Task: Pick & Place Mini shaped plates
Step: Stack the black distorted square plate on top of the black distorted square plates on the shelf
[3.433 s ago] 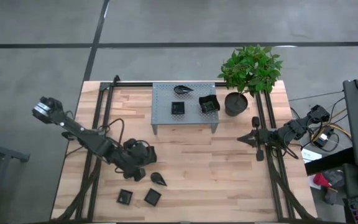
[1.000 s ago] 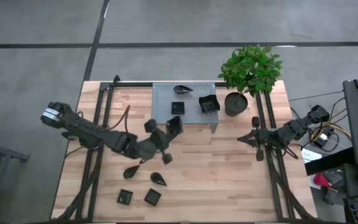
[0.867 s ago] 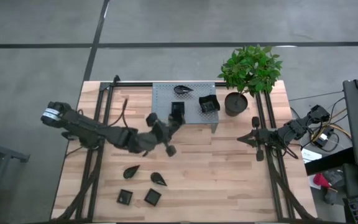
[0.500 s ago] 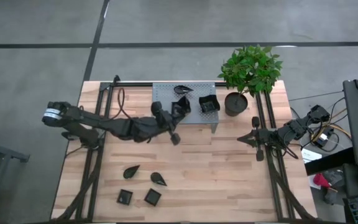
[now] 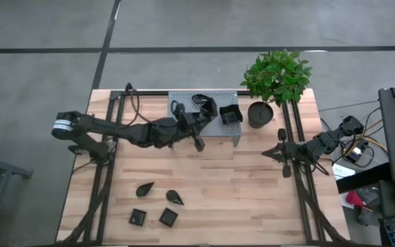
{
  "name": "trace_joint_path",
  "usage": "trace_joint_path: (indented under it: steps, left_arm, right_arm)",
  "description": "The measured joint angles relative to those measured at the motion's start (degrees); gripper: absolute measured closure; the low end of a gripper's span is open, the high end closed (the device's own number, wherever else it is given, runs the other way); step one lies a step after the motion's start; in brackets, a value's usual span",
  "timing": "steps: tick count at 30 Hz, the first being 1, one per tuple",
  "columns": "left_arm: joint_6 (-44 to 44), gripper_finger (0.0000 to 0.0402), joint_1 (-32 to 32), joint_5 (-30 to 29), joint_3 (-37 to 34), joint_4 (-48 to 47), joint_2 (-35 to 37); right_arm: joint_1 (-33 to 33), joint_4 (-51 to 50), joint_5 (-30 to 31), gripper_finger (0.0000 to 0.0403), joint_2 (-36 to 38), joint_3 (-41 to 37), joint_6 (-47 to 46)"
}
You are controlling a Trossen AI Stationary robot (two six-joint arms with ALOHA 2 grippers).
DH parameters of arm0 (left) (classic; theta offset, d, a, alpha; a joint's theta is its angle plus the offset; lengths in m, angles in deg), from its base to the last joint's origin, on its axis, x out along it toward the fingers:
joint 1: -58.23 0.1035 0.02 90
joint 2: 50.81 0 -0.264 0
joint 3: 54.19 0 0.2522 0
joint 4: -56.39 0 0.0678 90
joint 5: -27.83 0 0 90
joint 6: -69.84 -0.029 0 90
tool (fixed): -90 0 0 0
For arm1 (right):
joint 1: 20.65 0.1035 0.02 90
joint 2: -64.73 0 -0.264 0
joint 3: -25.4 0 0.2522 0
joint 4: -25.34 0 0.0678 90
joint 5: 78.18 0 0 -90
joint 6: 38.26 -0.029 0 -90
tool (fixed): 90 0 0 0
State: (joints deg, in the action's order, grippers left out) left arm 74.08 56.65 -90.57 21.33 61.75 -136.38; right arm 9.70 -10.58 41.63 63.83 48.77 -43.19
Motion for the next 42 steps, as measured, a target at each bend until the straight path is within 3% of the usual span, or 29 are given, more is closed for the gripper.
trace_joint_path:
  steps: [6, 21, 27, 42]
  left_arm:
    - [-2.7, 0.0401, 1.4, 1.0, 7.8, -5.5, -5.4]
    - [-4.4, 0.0401, 4.4, -0.1, 21.5, -7.4, -20.4]
    - [-4.3, 0.0401, 4.8, -0.6, 24.6, -12.5, -21.4]
    - [-4.4, 0.0401, 4.8, 2.0, 24.2, -14.8, -21.5]
  right_arm:
    - [0.0, 0.0, 0.0, 0.0394, 0.0, 0.0, 0.0]
    - [0.0, 0.0, 0.0, 0.0394, 0.0, 0.0, 0.0]
    - [0.0, 0.0, 0.0, 0.0394, 0.0, 0.0, 0.0]
    - [0.0, 0.0, 0.0, 0.0394, 0.0, 0.0, 0.0]
